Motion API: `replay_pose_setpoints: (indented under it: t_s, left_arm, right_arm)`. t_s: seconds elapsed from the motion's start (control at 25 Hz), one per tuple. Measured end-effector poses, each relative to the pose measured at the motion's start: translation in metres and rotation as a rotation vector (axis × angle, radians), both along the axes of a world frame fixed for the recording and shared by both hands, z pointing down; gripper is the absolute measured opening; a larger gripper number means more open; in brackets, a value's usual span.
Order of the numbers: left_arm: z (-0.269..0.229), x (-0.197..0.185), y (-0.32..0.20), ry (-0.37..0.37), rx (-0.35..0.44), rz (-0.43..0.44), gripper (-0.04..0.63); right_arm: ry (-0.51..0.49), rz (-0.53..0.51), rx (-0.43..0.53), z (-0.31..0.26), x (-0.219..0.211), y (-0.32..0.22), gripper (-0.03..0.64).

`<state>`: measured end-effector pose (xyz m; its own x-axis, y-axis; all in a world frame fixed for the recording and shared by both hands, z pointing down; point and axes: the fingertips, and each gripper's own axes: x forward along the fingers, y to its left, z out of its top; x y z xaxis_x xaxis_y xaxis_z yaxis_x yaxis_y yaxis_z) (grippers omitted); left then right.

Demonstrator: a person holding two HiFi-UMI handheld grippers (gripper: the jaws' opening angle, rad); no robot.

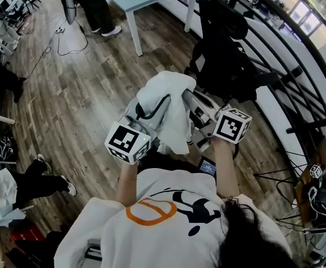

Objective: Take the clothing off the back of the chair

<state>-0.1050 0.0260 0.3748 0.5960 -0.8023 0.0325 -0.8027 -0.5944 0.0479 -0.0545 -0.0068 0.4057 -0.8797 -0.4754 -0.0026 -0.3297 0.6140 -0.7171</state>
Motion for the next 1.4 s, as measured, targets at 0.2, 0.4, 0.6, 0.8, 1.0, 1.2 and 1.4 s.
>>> replay_pose_setpoints:
  t_s: [0.2,0.4,0.6,0.8,1.0,1.2,1.4]
  left_arm:
    - [0.015,0.021,0.010,-0.012,-0.041,-0.007,0.066]
    - [0.028,0.039,0.019,-0.018,-0.072,-0.004,0.066]
    - [0.032,0.045,0.023,-0.022,-0.090,0.005,0.066]
    - [0.037,0.053,0.028,-0.025,-0.100,0.017,0.066]
    - [0.038,0.056,0.026,-0.029,-0.102,0.022,0.065]
    - [0.040,0.059,0.026,-0.033,-0.106,0.028,0.066]
    - [0.038,0.057,0.026,-0.039,-0.101,0.031,0.066]
  right_arm:
    - [0.041,-0.002,0.010,0.014,0.018,0.013,0.060]
    - [0.084,0.012,0.031,0.024,0.033,0.023,0.061]
    - [0.117,0.023,0.060,0.024,0.036,0.026,0.061]
    - [0.143,0.026,0.086,0.026,0.042,0.031,0.061]
    - [0.152,0.028,0.099,0.027,0.045,0.030,0.061]
    - [0.157,0.029,0.106,0.029,0.047,0.029,0.061]
    - [0.161,0.025,0.120,0.027,0.046,0.027,0.061]
